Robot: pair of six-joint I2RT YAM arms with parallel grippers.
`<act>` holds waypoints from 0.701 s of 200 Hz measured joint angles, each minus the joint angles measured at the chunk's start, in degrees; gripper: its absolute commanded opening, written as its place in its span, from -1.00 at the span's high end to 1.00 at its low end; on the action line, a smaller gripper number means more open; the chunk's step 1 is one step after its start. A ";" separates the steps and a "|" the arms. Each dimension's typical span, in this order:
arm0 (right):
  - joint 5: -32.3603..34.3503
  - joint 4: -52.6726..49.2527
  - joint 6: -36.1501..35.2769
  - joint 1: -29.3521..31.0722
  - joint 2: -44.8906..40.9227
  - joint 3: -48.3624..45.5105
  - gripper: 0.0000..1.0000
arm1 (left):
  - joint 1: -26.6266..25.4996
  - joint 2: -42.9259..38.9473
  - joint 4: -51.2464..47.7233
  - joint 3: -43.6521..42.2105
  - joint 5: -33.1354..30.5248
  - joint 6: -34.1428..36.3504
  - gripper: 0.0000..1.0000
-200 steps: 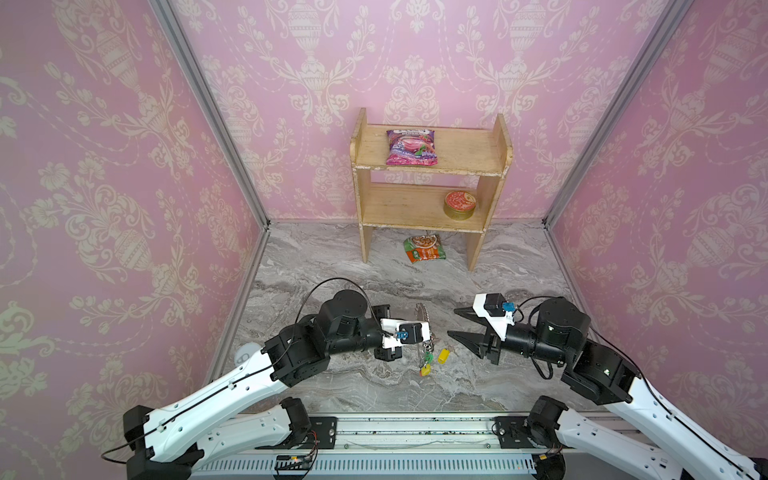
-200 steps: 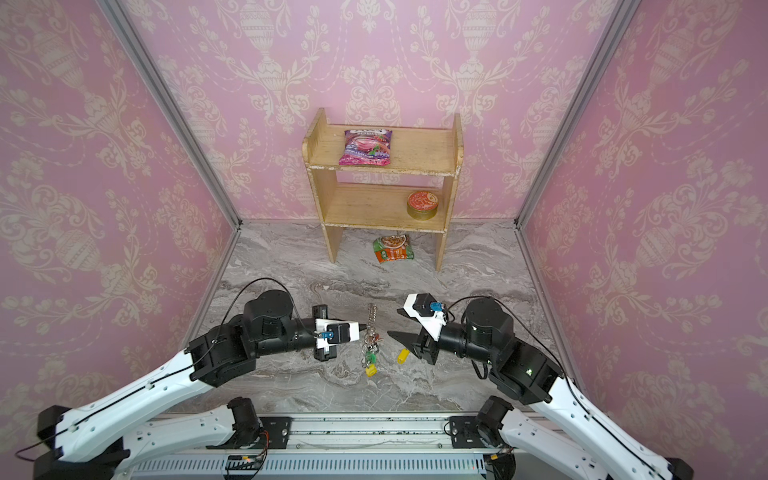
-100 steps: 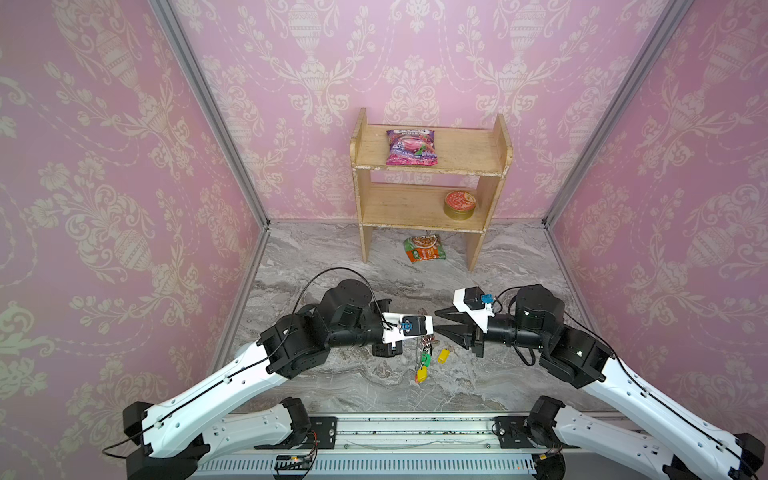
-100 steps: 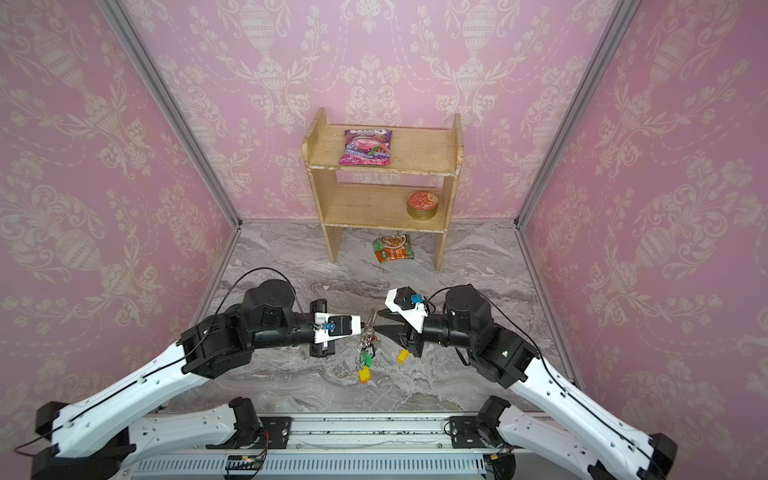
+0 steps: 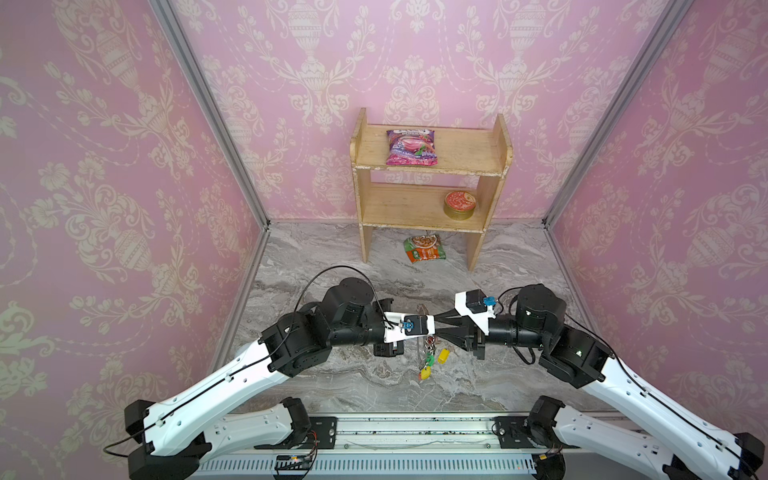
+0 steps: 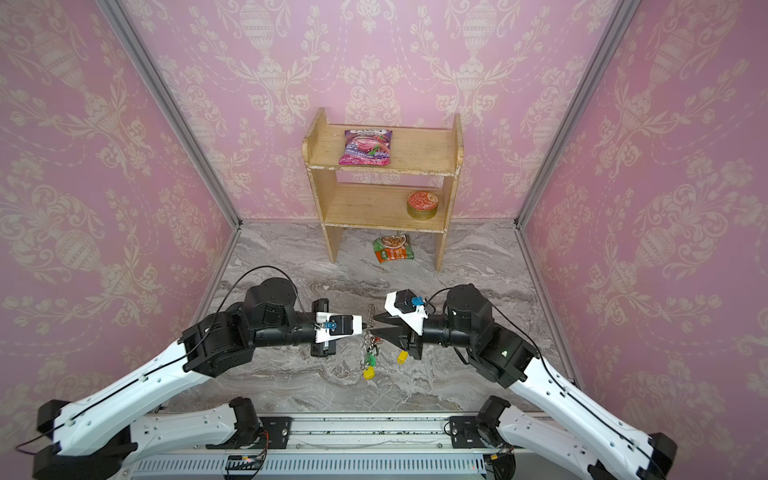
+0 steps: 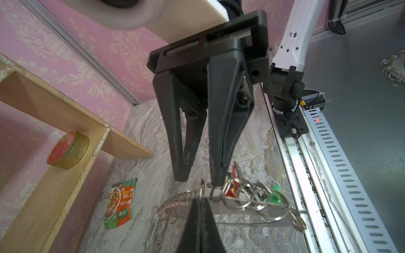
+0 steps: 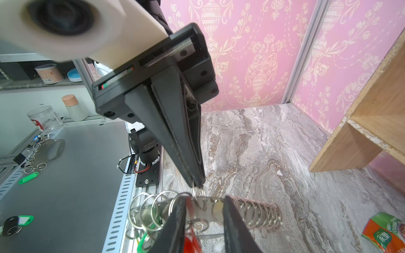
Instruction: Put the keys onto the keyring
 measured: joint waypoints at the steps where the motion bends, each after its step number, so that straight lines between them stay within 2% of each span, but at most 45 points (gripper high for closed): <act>1: -0.02 0.02 0.00 -0.02 0.00 0.00 0.43 | 0.00 0.00 0.00 0.00 0.04 0.00 1.00; 140: -1.90 1.73 -0.02 0.63 1.14 0.00 0.84 | 0.02 0.02 -0.04 0.59 1.88 -1.11 1.00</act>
